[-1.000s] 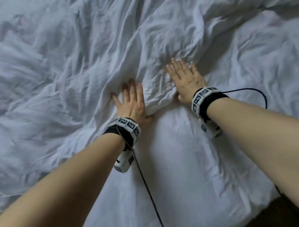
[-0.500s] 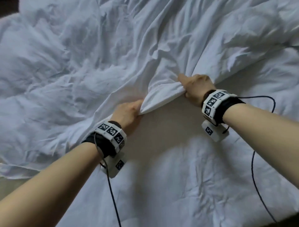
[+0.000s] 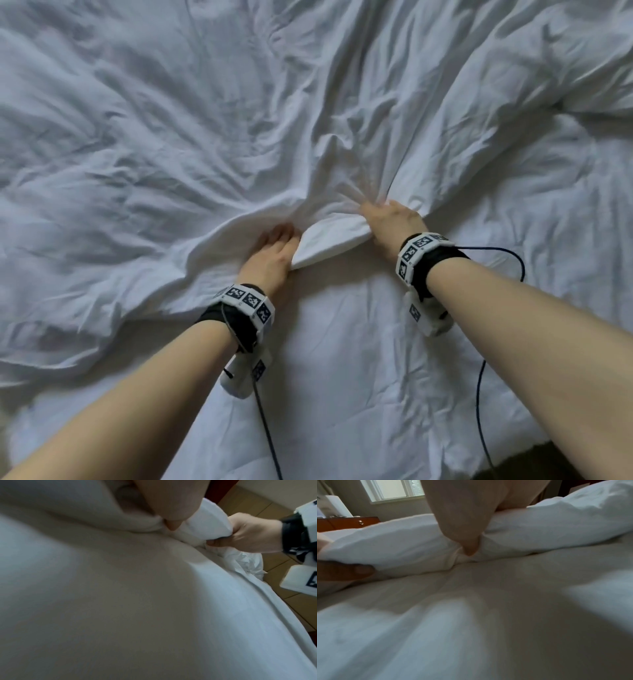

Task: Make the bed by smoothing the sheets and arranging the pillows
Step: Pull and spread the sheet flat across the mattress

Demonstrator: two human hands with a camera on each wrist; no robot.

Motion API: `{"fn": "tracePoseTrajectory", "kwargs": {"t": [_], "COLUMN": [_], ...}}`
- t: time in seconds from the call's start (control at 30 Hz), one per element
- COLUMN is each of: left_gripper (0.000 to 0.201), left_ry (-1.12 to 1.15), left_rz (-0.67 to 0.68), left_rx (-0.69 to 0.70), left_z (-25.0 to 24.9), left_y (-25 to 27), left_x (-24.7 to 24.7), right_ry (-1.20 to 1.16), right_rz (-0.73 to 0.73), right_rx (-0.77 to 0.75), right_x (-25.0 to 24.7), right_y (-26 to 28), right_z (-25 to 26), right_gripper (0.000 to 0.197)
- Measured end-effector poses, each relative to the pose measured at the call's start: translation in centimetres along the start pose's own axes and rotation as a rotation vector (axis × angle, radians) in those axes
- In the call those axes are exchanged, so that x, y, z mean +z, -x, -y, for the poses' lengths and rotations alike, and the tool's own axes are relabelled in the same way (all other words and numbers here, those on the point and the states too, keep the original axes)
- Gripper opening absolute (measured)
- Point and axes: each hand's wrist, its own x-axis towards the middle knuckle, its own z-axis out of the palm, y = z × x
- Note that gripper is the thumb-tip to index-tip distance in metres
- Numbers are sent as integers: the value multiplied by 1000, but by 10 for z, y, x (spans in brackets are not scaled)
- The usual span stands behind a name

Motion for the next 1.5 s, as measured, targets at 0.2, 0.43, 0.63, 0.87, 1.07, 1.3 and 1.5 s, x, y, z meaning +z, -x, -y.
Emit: {"fn": "tracePoseTrajectory", "kwargs": {"t": [0.2,0.43,0.63,0.87,1.07,1.3,1.5], "left_gripper": [73,82,95,79,43,57,81], "left_ry": [-110,-228,-154,-225,-128,95,-89], "left_rz": [-6,-91,-98,34,-77,-143,94], "left_rx": [-21,194,-223,-327,-342,-61,-107], "left_z": [-59,-199,-272,-255,-278,-316,-297], "left_y": [-15,-153,-308,-361,-348,-258,-286], "left_x": [-15,-7,15,40,8,13,74], "right_ry": [38,31,135,95,-76,-91,-34], "right_rz": [-176,-268,-318,-147,-142,-40,167], "right_rx": [-89,76,56,-57,-39,-20,-101], "right_x": [22,20,13,15,-18,-29,58], "right_y": [-1,-59,-127,-199,-168,-35,-44], "right_z": [-55,-226,-363,-411,-405,-430,-423], "right_gripper": [110,112,115,76,38,41,76]}}
